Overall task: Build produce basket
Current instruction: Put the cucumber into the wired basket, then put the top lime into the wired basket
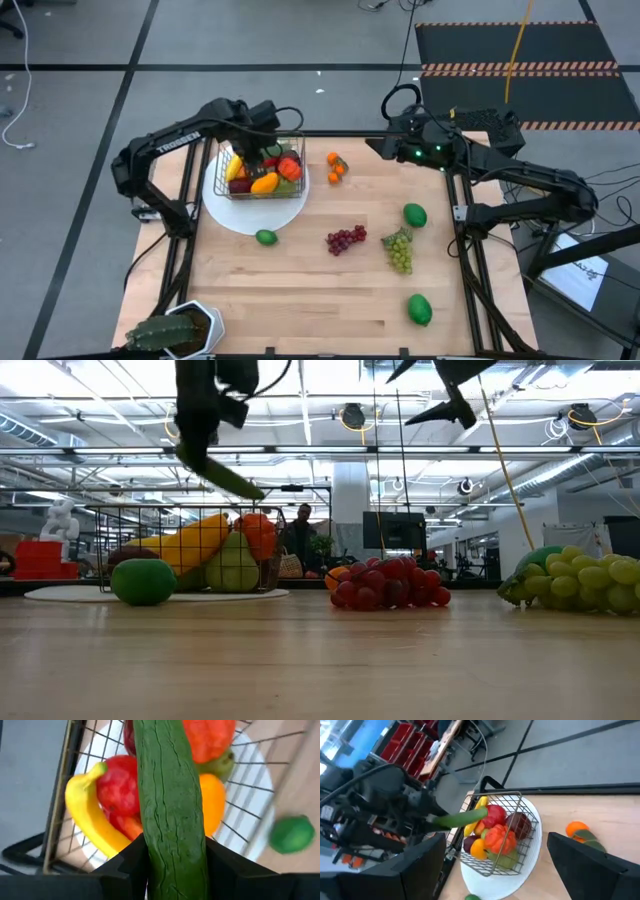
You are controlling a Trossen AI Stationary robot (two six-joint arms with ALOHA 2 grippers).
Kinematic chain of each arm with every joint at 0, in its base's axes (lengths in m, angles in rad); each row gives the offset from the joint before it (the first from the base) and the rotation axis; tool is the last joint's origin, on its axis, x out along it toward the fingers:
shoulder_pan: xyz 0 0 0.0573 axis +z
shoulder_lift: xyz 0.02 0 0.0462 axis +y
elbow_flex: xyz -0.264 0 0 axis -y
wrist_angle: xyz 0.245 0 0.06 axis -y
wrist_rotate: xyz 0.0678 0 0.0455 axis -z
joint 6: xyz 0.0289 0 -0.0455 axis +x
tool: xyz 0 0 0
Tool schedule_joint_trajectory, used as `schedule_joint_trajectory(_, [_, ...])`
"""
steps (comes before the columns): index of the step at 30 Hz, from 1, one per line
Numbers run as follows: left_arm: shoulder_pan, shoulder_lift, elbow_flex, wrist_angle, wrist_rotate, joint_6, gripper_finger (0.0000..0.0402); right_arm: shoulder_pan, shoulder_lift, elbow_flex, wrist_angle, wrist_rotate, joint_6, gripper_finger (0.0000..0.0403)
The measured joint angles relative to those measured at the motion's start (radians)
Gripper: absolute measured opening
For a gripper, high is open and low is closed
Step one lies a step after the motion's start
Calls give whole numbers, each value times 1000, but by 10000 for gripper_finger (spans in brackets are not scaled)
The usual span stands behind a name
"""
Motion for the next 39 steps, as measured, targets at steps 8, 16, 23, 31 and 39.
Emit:
schedule_joint_trajectory(8, [89,-7,-222,170,41,40,147,26,65,0,135,-7,96,341])
schedule_joint_trajectory(16, [93,-9,-289,263,64,-35,157,76,86,0,169,-8,92,341])
schedule_joint_trajectory(23, [77,-9,-288,260,79,-159,241,72,56,0,56,-49,19,341])
schedule_joint_trajectory(31, [46,-9,-196,198,129,-358,294,60,-16,0,-192,-134,-121,341])
schedule_joint_trajectory(39, [-36,-16,-74,253,129,-568,262,35,-81,0,-409,-237,-281,341])
